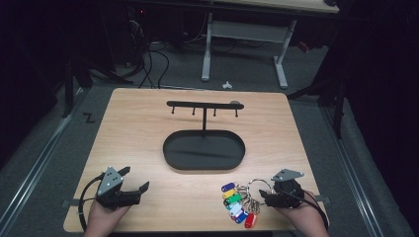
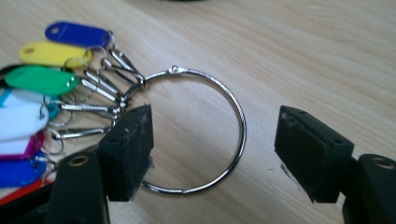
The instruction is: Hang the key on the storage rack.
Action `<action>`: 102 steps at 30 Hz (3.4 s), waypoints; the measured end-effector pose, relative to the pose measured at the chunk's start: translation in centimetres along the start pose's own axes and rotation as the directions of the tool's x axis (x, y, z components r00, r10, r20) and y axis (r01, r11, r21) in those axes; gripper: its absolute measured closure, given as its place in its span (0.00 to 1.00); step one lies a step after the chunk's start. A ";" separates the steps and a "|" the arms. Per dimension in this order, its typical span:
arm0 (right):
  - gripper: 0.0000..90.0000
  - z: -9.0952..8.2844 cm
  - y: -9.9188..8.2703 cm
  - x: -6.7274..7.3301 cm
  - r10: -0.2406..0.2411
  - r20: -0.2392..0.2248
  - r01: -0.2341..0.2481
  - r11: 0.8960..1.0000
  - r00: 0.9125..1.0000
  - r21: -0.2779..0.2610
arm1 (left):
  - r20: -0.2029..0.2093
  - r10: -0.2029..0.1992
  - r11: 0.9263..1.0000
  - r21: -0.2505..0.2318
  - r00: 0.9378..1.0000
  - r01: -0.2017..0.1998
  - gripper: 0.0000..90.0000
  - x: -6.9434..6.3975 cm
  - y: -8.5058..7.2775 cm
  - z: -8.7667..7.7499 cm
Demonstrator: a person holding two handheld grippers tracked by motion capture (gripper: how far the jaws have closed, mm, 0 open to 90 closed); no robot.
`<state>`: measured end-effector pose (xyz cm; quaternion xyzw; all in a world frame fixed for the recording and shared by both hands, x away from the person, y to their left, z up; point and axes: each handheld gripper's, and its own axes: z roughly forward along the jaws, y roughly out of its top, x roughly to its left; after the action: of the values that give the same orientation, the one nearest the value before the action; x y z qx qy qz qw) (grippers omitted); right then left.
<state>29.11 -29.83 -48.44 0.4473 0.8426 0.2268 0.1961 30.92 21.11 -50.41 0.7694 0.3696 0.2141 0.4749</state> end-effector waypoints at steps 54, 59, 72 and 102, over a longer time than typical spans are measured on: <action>0.68 6.3 9.4 -1.0 -0.253 -0.255 0.351 0.790 0.933 0.503 | 0.015 -0.002 1.000 0.005 1.000 0.002 0.16 0.4 -0.1 -0.1; 0.78 6.8 9.3 -0.7 -0.272 -0.278 0.381 0.777 0.921 0.501 | 0.016 -0.003 1.000 0.006 1.000 0.003 0.16 0.4 -0.1 -0.2; 0.93 6.4 8.6 -1.2 -0.166 -0.231 0.268 0.797 0.959 0.541 | 0.022 0.002 1.000 0.016 1.000 -0.003 0.16 0.3 -0.1 -0.1; 0.97 6.0 9.5 -0.5 -0.170 -0.285 0.305 0.785 0.943 0.540 | 0.026 0.016 1.000 -0.005 1.000 -0.016 0.17 -0.1 0.0 -0.2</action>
<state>38.85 -24.27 -47.98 0.3471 0.9375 -0.0174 -0.0162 30.69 21.15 -50.26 0.7738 0.3568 0.2087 0.4799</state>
